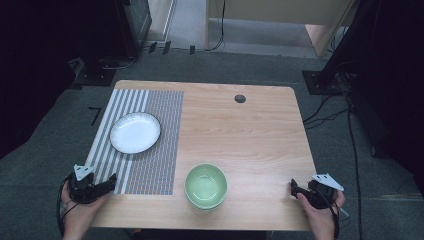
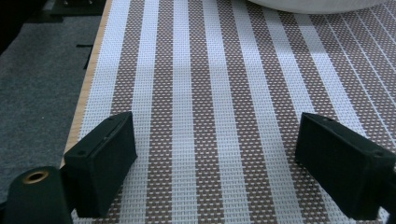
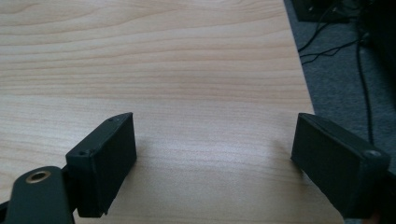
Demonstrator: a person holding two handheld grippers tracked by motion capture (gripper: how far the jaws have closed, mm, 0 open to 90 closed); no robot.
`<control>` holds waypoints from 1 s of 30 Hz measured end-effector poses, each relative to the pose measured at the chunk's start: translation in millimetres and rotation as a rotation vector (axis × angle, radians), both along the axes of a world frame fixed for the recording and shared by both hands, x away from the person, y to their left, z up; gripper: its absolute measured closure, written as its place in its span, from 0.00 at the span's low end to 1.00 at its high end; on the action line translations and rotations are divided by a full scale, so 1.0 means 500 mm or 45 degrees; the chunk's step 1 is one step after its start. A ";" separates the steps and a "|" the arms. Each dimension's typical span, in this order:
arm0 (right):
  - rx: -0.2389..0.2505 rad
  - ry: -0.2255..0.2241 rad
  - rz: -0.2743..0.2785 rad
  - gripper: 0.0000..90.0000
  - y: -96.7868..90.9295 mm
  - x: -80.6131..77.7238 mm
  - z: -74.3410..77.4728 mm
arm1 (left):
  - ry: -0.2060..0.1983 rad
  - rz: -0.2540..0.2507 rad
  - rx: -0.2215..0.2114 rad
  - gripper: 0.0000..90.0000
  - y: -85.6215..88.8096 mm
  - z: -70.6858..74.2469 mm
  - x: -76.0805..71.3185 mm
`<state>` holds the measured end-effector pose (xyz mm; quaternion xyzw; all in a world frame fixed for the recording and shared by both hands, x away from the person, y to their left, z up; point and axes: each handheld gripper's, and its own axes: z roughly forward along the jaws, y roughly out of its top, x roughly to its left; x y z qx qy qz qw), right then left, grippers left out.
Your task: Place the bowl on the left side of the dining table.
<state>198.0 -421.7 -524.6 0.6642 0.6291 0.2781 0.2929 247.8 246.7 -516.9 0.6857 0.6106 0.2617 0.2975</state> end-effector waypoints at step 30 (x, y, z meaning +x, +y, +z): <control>0.111 -0.257 0.123 0.22 0.139 -0.020 0.118 | 0.001 0.005 0.007 0.12 -0.002 0.000 0.001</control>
